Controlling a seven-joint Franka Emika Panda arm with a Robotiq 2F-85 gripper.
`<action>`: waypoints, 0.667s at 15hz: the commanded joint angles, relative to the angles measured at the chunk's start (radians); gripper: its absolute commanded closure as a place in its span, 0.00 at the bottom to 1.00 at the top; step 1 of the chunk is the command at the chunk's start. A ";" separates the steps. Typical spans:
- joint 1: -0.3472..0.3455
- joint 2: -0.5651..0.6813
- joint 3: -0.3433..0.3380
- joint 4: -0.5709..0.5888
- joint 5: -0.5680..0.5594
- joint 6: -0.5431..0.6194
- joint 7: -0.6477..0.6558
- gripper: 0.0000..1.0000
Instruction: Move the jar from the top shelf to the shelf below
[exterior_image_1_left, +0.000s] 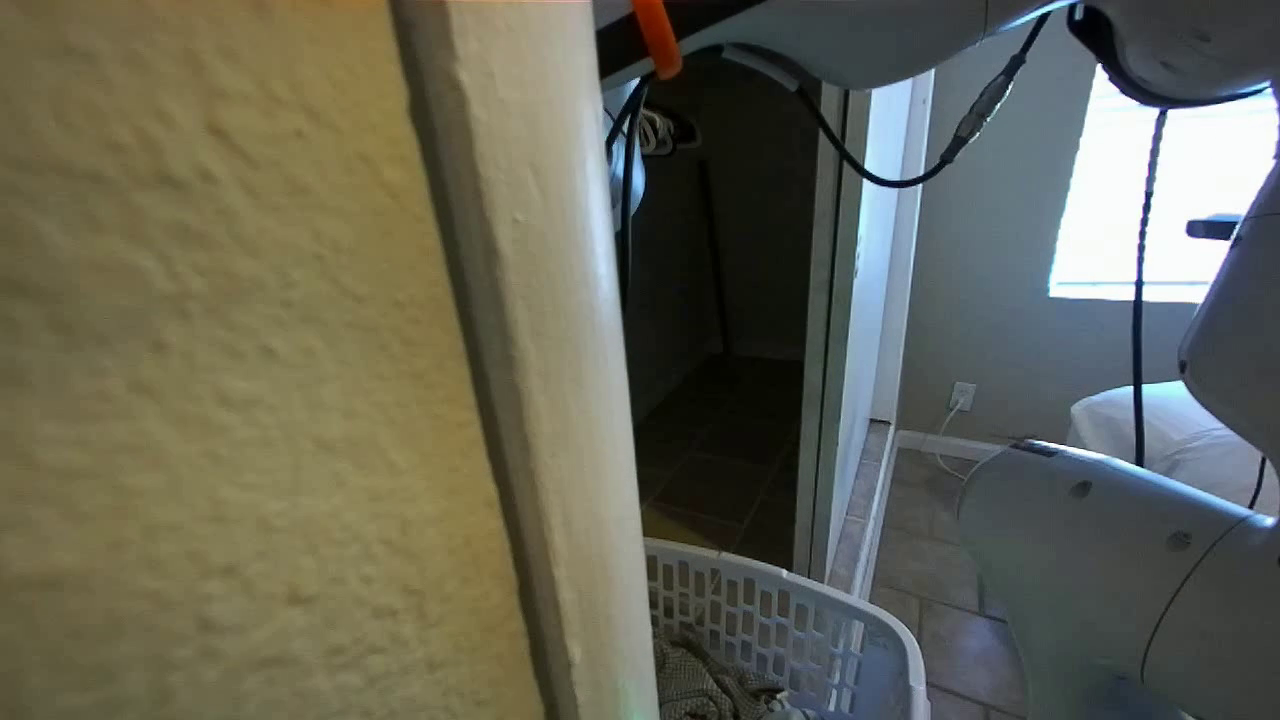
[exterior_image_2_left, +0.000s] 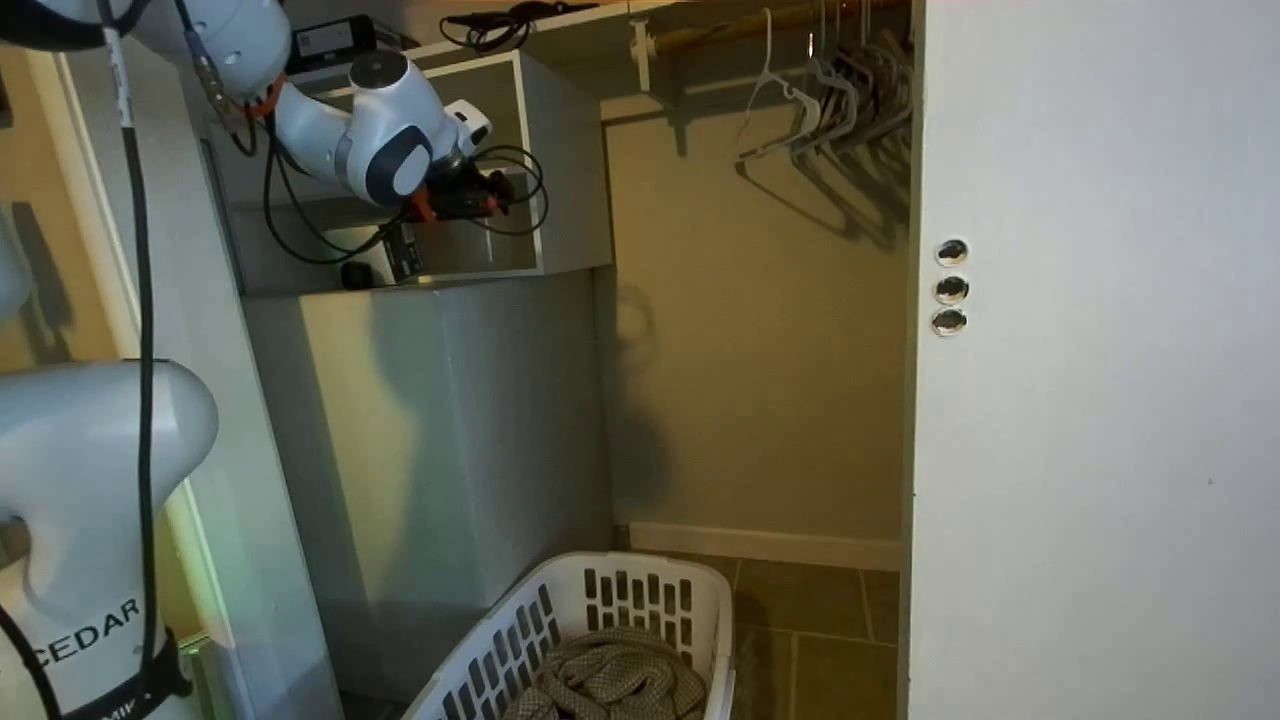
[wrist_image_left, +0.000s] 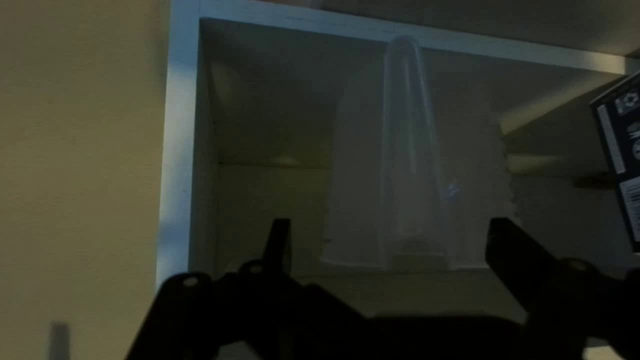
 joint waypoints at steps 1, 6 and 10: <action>-0.106 -0.035 0.092 0.008 -0.038 -0.111 0.038 0.00; -0.230 -0.108 0.210 0.000 -0.005 -0.272 0.006 0.00; -0.352 -0.177 0.318 -0.004 0.034 -0.407 -0.017 0.00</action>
